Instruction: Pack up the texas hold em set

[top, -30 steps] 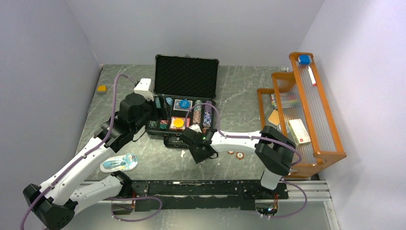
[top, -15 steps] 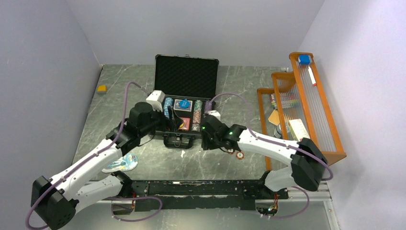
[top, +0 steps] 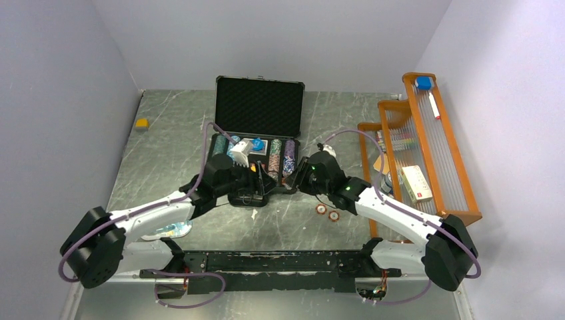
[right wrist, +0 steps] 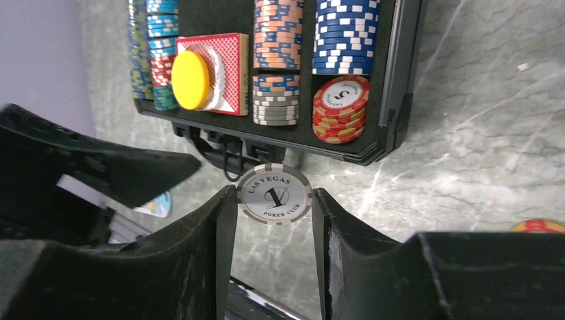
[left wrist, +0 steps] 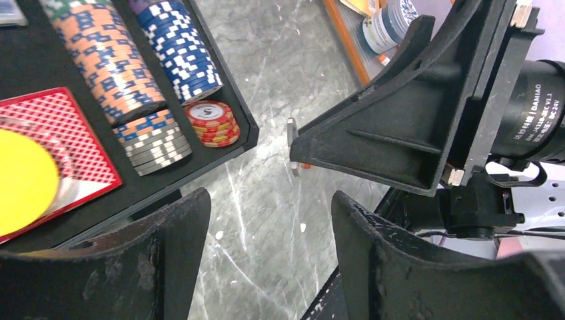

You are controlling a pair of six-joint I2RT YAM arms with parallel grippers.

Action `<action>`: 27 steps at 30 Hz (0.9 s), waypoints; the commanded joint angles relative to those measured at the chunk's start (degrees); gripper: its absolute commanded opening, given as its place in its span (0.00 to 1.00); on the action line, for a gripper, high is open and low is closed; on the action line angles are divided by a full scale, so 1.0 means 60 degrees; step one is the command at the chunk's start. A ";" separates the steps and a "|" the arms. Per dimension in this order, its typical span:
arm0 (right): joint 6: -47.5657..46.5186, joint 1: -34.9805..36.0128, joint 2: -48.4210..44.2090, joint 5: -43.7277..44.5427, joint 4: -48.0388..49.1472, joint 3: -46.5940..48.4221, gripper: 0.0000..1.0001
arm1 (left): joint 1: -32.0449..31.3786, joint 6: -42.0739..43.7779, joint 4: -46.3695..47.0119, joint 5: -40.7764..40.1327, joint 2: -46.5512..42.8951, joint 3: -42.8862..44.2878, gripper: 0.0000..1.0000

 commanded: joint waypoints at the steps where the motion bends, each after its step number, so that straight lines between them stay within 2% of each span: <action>1: 0.1367 -0.0154 -0.0180 -0.0472 0.1591 -0.0391 0.45 | -0.0377 -0.0597 0.2296 -0.0089 0.0657 -0.0249 0.70; 5: 0.1746 -0.0152 -0.0054 -0.0657 0.2024 -0.0415 0.45 | -0.0554 -0.0677 0.2670 -0.0580 0.1024 -0.0288 0.67; 8: 0.1991 -0.0148 -0.0003 -0.0807 0.2232 -0.0493 0.45 | -0.0603 -0.0771 0.2762 -0.0907 0.1181 -0.0317 0.61; 15: 0.2166 -0.0158 0.0133 -0.1101 0.2462 -0.0574 0.45 | -0.0633 -0.0980 0.3122 -0.1587 0.1100 -0.0528 0.41; 18: 0.2183 -0.0169 0.0195 -0.1227 0.2542 -0.0588 0.45 | -0.0633 -0.0950 0.3200 -0.1629 0.1133 -0.0515 0.35; 25: 0.2131 -0.0168 0.0198 -0.1275 0.2536 -0.0589 0.45 | -0.0633 -0.0631 0.3110 -0.1647 0.1124 -0.0412 0.11; 27: 0.2028 -0.0217 0.0199 -0.1255 0.2492 -0.0565 0.47 | -0.0633 -0.0457 0.2942 -0.1577 0.1095 -0.0310 0.07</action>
